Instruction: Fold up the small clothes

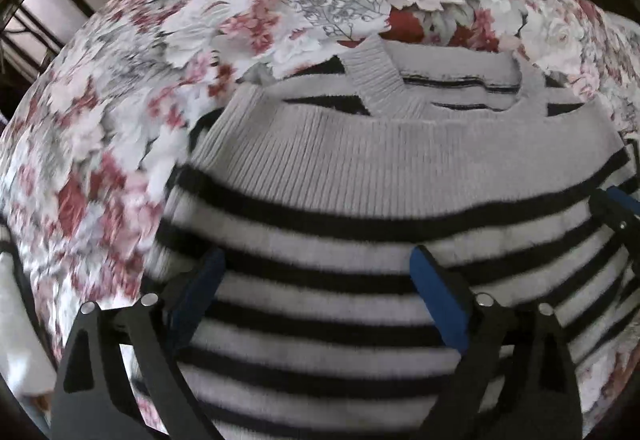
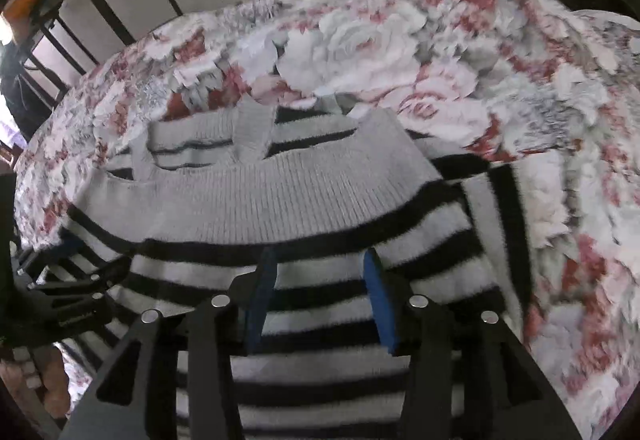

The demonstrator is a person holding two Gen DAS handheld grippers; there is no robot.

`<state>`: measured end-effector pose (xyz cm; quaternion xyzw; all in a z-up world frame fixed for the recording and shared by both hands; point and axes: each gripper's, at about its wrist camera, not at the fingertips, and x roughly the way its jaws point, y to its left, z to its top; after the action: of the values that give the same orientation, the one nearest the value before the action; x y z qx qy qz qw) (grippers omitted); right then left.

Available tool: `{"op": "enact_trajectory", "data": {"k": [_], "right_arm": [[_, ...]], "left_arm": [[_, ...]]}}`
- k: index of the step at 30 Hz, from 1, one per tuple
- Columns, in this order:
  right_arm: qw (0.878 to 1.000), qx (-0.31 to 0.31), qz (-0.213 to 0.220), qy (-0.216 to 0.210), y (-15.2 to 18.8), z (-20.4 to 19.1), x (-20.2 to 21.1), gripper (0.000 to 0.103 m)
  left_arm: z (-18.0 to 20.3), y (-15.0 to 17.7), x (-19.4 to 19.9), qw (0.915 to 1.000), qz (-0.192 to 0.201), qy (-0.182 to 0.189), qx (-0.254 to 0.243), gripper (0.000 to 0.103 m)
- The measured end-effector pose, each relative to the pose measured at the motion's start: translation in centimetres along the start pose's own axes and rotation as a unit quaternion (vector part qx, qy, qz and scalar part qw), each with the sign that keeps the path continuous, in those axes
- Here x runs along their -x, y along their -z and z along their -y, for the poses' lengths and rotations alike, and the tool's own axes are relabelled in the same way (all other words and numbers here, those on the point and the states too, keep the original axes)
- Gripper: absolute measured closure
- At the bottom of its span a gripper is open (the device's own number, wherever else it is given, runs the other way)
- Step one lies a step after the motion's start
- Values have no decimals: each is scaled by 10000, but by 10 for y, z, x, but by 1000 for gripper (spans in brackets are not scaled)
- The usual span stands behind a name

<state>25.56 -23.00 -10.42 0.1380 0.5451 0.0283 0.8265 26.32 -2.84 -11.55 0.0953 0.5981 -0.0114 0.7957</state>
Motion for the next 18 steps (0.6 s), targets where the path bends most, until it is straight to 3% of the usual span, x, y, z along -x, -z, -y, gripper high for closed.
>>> {"op": "enact_trajectory", "data": {"k": [2, 6, 10, 12, 14, 18], "right_arm": [[9995, -209, 27, -241, 6, 1, 16, 57], [9994, -197, -108, -278, 29, -6, 29, 57], [9992, 69, -404, -17, 58, -18, 27, 57], [9954, 202, -850, 390, 75, -13, 9, 57], [9927, 263, -1063, 500, 83, -8, -6, 58], [9915, 477, -1037, 621, 86, -13, -6, 58]], "left_arm": [[2, 7, 19, 9996, 138, 234, 29, 14], [12, 33, 40, 9995, 236, 166, -118, 13], [17, 66, 38, 9997, 47, -145, -214, 13], [17, 70, 32, 9994, 52, -282, -188, 7], [16, 79, 21, 9979, -58, -609, -213, 4], [8, 80, 9, 9984, -184, -518, -96, 4]]}}
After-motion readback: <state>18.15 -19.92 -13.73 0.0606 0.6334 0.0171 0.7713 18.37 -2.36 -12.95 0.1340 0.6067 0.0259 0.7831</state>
